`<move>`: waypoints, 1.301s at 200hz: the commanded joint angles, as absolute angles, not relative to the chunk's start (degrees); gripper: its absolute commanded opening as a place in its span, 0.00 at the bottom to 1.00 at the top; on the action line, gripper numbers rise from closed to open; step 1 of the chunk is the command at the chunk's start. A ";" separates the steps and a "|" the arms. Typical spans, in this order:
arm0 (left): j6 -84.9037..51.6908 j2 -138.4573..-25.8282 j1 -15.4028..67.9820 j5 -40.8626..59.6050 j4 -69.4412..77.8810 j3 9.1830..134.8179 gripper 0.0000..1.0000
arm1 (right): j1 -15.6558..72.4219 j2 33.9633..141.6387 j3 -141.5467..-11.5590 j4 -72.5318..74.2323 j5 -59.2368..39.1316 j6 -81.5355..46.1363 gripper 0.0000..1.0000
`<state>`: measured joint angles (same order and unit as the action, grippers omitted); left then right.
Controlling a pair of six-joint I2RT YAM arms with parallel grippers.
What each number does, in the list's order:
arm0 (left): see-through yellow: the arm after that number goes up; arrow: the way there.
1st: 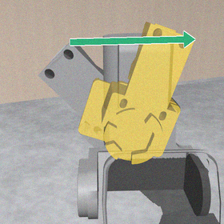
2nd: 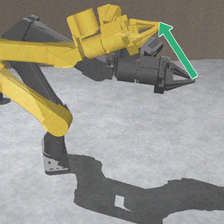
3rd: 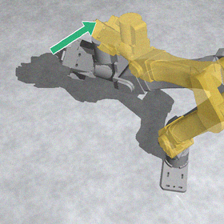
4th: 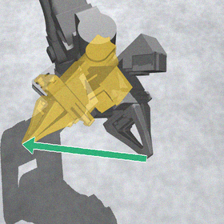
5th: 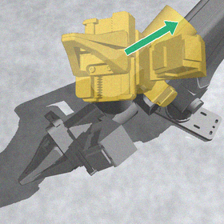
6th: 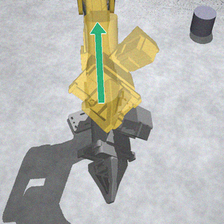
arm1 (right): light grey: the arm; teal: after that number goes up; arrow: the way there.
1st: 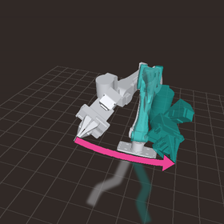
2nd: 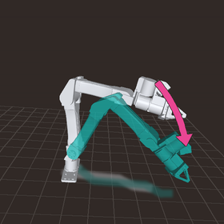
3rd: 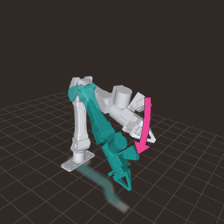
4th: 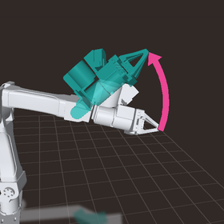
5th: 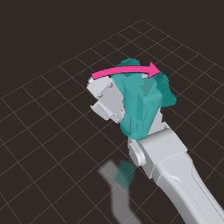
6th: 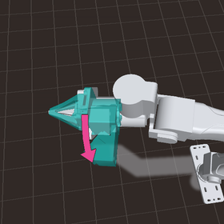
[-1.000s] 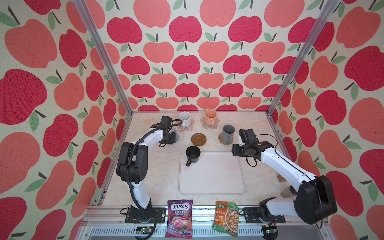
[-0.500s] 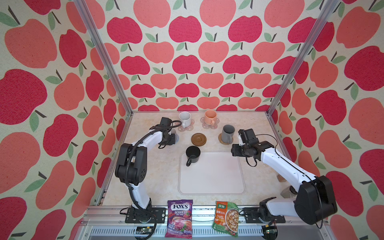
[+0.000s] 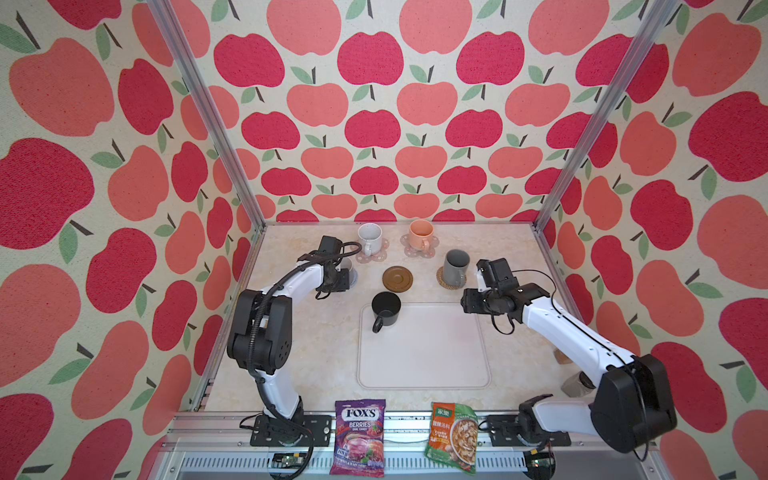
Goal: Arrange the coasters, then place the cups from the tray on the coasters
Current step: 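Lower the lavender-handled mug onto the grey knitted coaster with left gripper, then open left gripper and lift off the mug while right gripper moves toward black mug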
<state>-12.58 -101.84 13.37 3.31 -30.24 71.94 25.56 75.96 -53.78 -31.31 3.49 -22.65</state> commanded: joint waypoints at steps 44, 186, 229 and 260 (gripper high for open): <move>-13.86 -91.52 13.40 -0.74 -35.13 69.84 0.29 | 30.06 74.97 -54.76 -30.39 3.50 -25.11 0.61; -20.82 -70.73 18.79 4.64 -41.92 57.58 0.26 | 43.87 79.50 -57.51 -25.65 5.63 -30.88 0.61; -24.12 -72.01 24.33 8.39 -39.76 54.38 0.24 | 45.26 79.85 -58.38 -26.79 6.00 -30.85 0.61; -27.39 -72.49 26.95 12.08 -35.47 51.20 0.23 | 45.28 78.95 -57.85 -27.10 6.17 -30.93 0.61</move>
<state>-23.49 -71.68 25.47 8.16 -38.96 53.45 44.99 79.64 -56.64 -26.41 5.08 -29.95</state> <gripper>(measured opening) 0.237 0.607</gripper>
